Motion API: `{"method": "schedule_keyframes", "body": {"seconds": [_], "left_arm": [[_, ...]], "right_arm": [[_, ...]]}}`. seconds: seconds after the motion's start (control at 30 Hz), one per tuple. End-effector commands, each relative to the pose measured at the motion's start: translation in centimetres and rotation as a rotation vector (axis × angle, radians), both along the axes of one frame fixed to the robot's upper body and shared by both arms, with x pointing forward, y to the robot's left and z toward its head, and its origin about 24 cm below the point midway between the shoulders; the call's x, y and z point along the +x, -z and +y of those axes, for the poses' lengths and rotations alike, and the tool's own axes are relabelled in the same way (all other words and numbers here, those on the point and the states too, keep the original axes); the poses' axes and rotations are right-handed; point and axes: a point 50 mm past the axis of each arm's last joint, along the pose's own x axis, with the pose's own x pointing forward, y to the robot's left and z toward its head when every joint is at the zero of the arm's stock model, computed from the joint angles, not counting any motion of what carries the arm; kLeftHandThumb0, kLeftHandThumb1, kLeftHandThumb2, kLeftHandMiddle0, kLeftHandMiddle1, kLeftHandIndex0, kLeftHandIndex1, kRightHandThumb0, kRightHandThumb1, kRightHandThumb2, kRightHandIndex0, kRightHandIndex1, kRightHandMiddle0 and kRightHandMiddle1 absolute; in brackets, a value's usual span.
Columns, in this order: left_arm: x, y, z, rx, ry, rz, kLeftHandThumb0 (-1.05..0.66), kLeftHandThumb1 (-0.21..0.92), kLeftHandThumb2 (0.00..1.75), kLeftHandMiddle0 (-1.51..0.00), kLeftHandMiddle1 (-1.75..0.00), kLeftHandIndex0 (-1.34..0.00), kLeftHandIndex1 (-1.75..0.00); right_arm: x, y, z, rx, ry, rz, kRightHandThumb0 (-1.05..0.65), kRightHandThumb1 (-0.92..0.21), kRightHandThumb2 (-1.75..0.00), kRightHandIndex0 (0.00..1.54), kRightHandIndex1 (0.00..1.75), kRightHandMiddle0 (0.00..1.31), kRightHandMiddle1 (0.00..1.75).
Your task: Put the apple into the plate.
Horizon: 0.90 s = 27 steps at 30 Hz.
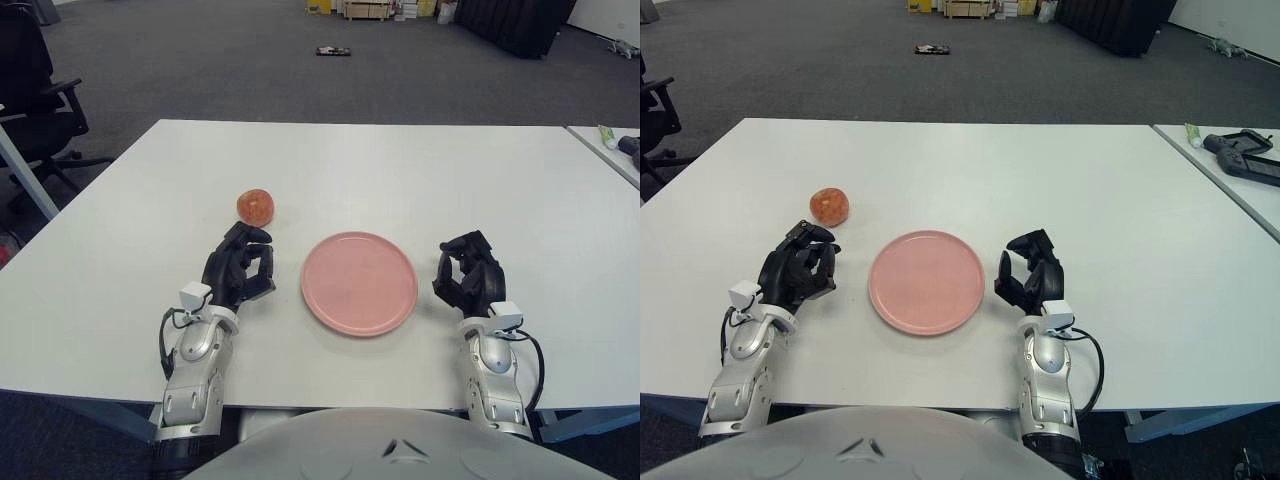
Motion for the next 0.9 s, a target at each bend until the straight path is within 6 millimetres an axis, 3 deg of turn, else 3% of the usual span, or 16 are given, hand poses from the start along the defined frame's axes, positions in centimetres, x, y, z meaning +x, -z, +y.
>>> {"method": "schedule_keyframes", "body": {"seconds": [0.0,0.87], "left_arm": [[0.2,0.2,0.0,0.007,0.011,0.008,-0.45,0.42,1.2,-1.14,-1.75,-0.53,-1.75],[0.1,1.8,-0.4,0.021,0.025,0.038,-0.45,0.41,1.21,-1.17,-1.75,-0.54,-1.75]], "right_arm": [[0.2,-0.2,-0.1,-0.009,-0.004,-0.014,-0.41,-0.53,-1.05,0.63,1.36,0.44,1.75],[-0.1,-0.6,-0.3,-0.018,0.004,-0.053,-0.41,-0.56,-1.01,0.62,1.38,0.42,1.75]]}}
